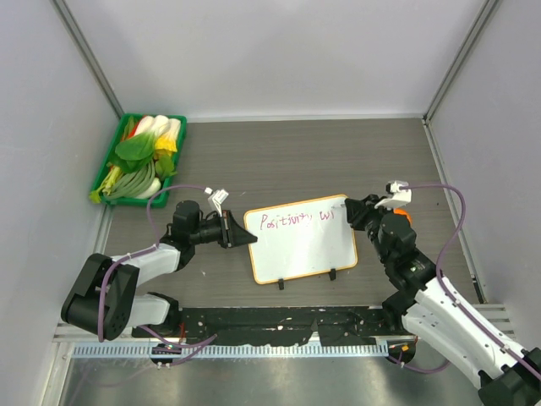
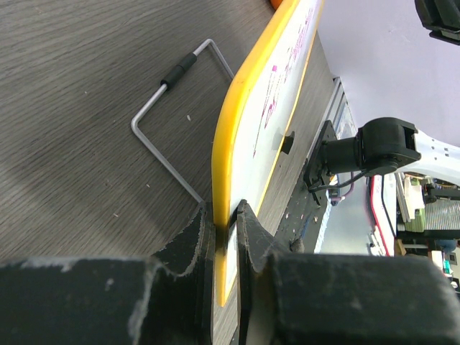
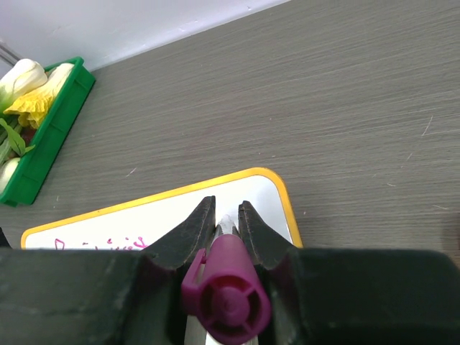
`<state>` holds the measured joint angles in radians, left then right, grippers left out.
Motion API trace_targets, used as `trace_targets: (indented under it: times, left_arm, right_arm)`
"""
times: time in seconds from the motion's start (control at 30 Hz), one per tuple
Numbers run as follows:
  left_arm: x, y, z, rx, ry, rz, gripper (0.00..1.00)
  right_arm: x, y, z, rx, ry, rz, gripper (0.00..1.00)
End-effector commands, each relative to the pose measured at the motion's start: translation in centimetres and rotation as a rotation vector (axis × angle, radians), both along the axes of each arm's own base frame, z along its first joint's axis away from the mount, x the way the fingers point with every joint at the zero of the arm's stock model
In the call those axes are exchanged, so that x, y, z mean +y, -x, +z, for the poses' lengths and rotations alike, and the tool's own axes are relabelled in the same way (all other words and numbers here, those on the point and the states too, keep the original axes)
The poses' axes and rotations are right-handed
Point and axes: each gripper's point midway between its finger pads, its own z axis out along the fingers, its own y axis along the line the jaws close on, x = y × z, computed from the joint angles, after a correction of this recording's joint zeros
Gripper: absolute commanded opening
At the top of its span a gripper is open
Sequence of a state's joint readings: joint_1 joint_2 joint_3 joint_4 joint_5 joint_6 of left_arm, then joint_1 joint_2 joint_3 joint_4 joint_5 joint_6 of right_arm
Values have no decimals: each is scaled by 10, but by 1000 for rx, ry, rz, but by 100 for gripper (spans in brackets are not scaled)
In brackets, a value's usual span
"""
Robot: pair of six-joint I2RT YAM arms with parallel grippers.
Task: Write a sentence on the whiteboard
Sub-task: Write on the whiteboard at the whiteboard stand.
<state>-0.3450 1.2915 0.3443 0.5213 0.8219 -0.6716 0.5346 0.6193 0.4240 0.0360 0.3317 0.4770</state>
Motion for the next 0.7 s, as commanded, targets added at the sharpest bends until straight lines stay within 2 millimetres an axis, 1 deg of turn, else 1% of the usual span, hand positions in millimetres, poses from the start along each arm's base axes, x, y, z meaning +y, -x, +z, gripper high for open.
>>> trace_targets:
  times: [0.0,0.07,0.13,0.23,0.27,0.3,0.33,0.47,0.67]
  left_arm:
    - [10,-8,-23,1,-97,65,0]
    - [10,-9,-22,2,-96,66,0]
    - [10,-8,-22,2,-95,65,0]
    - [10,-9,-22,-1,-96,65,0]
    - [10,-8,-22,-1,-96,64,0]
    - [10,-8,-22,-1,-96,64,0]
    - [10,-8,-22,-2,-95,64,0]
    - [10,-8,-22,-2,-95,66,0]
    - [10,-8,-22,-1,-96,64,0]
  right_arm:
    - [-7,3,26,-67,-28,-22,1]
    - [-9,4,26,-65,-20,-26,1]
    - [-7,4,22,-52,-14,-20,1]
    - [-8,2,9,-27,5,-27,1]
    - [-8,1,10,-30,4,-29,1]
    - [-8,1,4,-18,10,-32,1]
    - [-8,1,5,-22,6,-32,1]
    - [-10,0,-6,-6,21,-42,1]
    - [-12,4,-15,21,33,-41,1]
